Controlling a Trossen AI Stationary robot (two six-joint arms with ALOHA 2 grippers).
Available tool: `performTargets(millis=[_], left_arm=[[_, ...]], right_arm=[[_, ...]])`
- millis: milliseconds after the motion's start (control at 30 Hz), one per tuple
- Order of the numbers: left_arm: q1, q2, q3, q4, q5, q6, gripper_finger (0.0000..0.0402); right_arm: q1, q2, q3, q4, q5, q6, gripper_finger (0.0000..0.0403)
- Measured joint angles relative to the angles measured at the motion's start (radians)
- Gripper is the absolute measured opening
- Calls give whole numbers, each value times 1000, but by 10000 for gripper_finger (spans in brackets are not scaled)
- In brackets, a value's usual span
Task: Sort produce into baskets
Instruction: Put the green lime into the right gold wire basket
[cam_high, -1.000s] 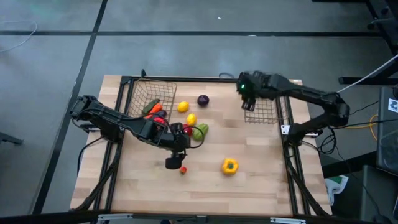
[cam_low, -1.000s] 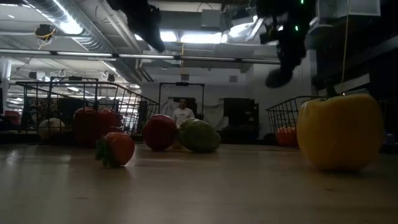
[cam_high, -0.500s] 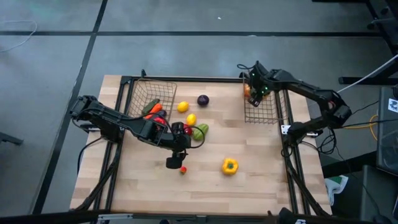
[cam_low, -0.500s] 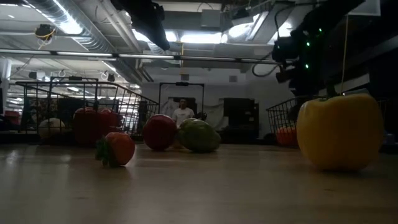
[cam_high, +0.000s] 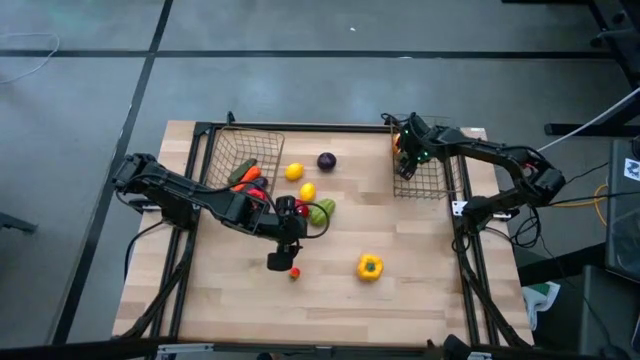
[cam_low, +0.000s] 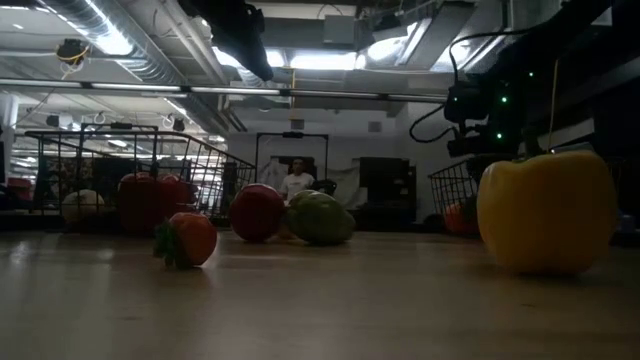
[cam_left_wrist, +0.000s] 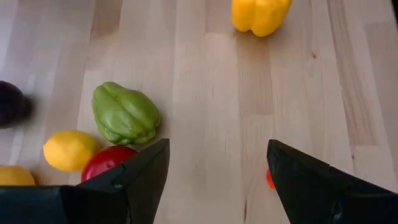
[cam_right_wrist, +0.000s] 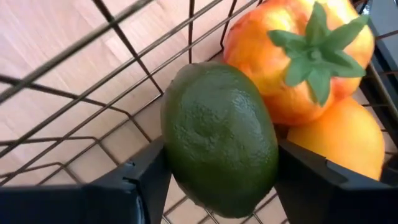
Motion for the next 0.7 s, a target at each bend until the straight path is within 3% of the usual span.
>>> performTargets(millis=[267, 700], left_arm=[[0, 0, 0, 0, -12, 0, 266], [0, 0, 0, 1, -13, -3, 266]], right_arm=[[0, 0, -15, 16, 3, 0, 266], [0, 0, -16, 9, 115, 2, 307]])
